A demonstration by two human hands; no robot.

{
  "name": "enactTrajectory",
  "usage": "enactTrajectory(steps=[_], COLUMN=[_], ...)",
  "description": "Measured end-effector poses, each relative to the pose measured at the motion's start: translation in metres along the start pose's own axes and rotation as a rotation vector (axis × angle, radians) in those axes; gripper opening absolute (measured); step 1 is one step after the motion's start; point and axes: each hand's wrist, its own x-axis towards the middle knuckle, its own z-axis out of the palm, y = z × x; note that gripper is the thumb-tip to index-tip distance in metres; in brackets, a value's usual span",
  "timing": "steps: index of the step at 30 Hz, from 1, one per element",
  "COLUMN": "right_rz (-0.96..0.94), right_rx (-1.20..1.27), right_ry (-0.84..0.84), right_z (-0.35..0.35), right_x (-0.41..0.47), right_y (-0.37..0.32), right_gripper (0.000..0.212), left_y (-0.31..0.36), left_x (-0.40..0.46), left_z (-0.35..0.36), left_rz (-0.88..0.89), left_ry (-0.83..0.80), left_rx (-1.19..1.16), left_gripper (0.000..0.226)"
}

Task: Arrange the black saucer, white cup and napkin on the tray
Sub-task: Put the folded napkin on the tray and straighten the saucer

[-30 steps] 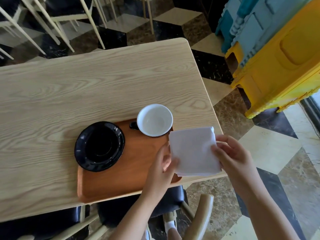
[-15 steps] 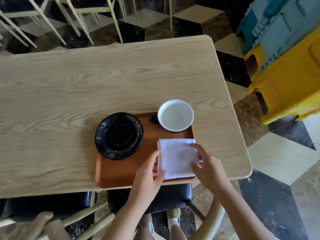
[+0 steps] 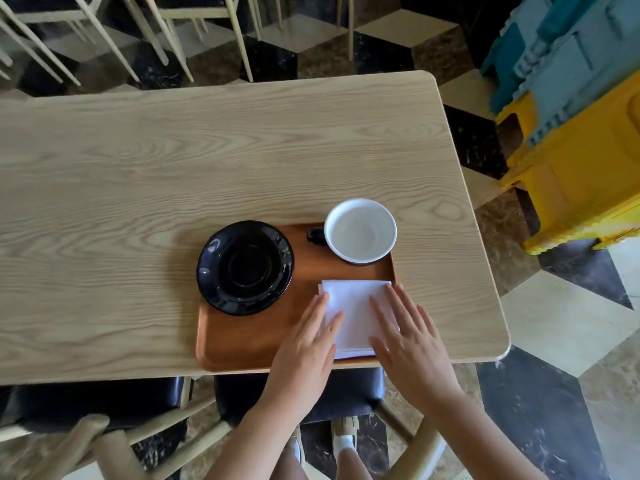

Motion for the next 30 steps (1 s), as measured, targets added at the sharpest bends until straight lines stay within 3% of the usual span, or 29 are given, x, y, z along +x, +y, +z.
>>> enactTrajectory(steps=[3,9,14,20,25,30], right_rz=[0.016,0.031,0.043,0.092,-0.106,-0.241], right_rx=[0.012,0.026,-0.016,-0.070,0.007,-0.018], right_ry=[-0.046,-0.087,-0.019,0.034,0.106,0.029], right_z=[0.003,0.004,0.000,-0.007,-0.003,0.007], right_x=[-0.003,-0.005,0.000,0.014,0.034,0.054], right_y=[-0.002,-0.003,-0.009,-0.023,-0.076,-0.122], right_gripper=[0.057,0.058,0.049,0.044,0.047,0.052], left_y=[-0.003,-0.004,-0.005,-0.013,-0.041,-0.085], left_x=[-0.003,-0.005,-0.008,-0.006,-0.016,-0.039], left_z=[0.006,0.004,-0.002,-0.022,-0.059,-0.081], left_rz=[0.014,0.014,0.032,0.042,-0.113,-0.255], left_ry=[-0.022,-0.078,-0.159,-0.152,-0.063,-0.158], left_rx=[0.028,0.117,0.212,0.260,0.248,0.355], left_gripper=[0.041,0.046,0.058,0.054,0.050,0.057])
